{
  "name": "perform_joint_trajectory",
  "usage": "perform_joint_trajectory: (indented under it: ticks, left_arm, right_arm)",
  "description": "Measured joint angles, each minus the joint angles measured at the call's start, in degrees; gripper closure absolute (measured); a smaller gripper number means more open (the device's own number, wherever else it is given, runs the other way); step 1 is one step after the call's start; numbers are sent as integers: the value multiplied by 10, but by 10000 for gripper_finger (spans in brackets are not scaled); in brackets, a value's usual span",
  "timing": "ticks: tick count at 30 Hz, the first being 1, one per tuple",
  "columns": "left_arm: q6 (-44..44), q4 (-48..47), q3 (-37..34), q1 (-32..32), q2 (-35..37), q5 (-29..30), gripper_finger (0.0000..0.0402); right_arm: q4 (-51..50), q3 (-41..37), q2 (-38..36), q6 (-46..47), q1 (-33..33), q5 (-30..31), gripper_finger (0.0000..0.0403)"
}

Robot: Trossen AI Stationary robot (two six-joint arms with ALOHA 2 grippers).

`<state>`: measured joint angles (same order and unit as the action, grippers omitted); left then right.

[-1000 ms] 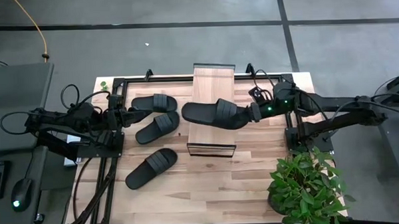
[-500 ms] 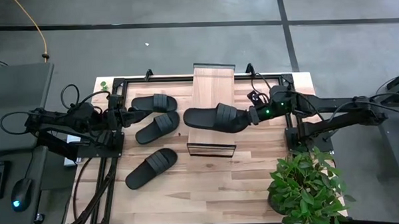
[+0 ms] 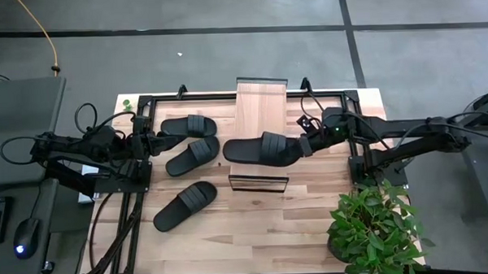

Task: Pick and place slides into the shelf
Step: Put the black slide on the shelf

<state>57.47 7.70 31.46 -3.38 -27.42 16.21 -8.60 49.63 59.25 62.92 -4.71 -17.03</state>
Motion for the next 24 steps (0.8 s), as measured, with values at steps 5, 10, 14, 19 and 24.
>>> perform_joint_trajectory:
  ticks: [5, 10, 14, 19, 24]
  left_arm:
    - [0, -2, 0, 0, 0, -1, 117]
    - [0, -2, 0, 0, 0, -6, 117]
    - [0, -4, 0, 0, -2, -6, 117]
    - [0, -7, 0, 0, -2, -8, 117]
    - [-1, -11, 0, 0, -2, -13, 117]
  right_arm:
    - [-2, 0, 1, -4, 0, -1, 391]
    - [-8, 0, 5, -13, 0, 1, 391]
    - [-11, 0, 9, -17, 0, 8, 391]
    - [-8, 1, 17, -21, 0, 16, 391]
    - [56, -38, 23, 2, 0, 12, 391]
